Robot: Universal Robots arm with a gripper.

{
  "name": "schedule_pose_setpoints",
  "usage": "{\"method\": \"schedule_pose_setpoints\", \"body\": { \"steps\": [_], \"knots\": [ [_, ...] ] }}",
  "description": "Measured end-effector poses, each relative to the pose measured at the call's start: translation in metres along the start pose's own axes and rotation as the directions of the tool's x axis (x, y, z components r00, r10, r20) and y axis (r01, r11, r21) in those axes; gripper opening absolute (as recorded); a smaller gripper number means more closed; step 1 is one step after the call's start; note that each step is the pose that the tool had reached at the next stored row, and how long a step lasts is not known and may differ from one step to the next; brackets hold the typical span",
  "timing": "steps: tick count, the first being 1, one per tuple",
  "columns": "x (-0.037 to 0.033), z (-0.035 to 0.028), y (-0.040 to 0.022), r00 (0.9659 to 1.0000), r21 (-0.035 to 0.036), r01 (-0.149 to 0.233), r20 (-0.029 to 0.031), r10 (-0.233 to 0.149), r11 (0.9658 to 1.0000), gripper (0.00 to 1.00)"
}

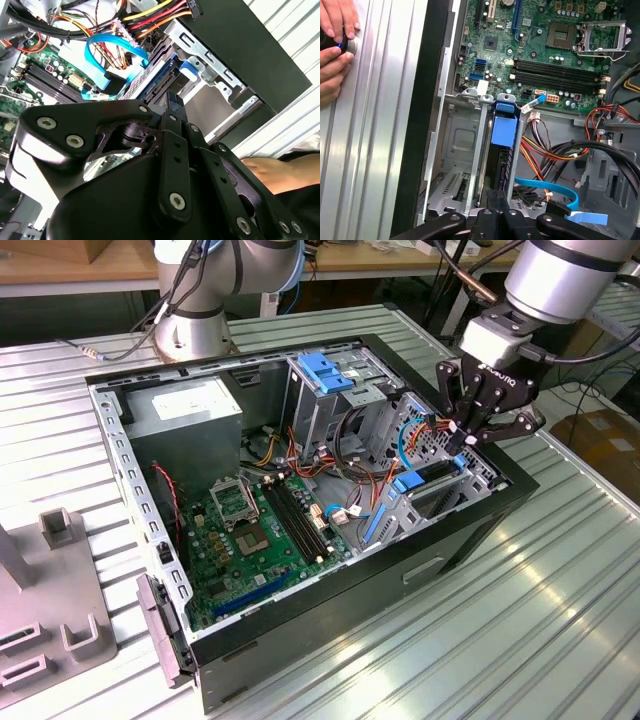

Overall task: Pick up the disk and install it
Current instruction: 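Insert the first disk wire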

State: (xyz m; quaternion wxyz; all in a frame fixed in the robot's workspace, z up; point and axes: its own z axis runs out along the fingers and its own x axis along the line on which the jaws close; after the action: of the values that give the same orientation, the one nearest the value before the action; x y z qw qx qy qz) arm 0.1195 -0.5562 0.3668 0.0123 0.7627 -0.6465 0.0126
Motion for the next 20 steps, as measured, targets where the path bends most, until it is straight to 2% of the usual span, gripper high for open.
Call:
{"method": "schedule_pose_setpoints", "body": {
  "steps": [4, 9, 14, 16, 17, 20],
  "knots": [
    [0.0002, -0.0008, -0.0010, 0.9999, 0.0001, 0.016, -0.0003, -0.016, 0.9999, 0.11],
    [0.0004, -0.0020, -0.0027, 0.9979, 0.0013, 0.065, -0.0007, -0.065, 0.9979, 0.11],
    [0.0010, -0.0019, -0.0058, 0.9932, 0.0031, 0.117, -0.0009, -0.117, 0.9932, 0.11],
    [0.0016, -0.0017, -0.0091, 0.9918, 0.0035, 0.128, -0.0008, -0.128, 0.9918, 0.11],
    [0.0023, -0.0018, -0.0134, 0.9910, 0.0037, 0.134, -0.0011, -0.134, 0.9910, 0.11],
    [0.0031, -0.0018, -0.0206, 0.9892, 0.0041, 0.146, -0.0011, -0.146, 0.9892, 0.11]
  ]
}}
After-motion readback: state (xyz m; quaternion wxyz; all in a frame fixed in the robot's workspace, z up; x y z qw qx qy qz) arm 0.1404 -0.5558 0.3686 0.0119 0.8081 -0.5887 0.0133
